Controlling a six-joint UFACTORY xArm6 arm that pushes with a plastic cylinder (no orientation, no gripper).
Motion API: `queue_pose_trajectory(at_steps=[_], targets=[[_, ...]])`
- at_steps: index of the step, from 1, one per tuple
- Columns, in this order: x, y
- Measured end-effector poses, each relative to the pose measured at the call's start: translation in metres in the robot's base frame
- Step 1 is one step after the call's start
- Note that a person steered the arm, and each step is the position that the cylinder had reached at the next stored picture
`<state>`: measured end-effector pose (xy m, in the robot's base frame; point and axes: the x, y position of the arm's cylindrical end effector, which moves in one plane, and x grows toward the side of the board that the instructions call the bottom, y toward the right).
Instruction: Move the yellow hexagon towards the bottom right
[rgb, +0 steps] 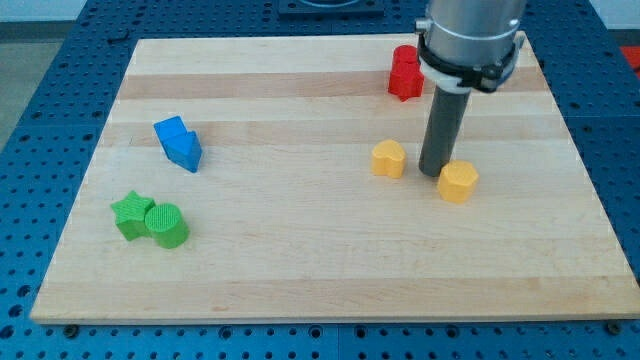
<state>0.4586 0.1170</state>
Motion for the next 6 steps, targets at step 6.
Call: queue_pose_trajectory(at_steps=[6], targets=[[0.048,0.065]])
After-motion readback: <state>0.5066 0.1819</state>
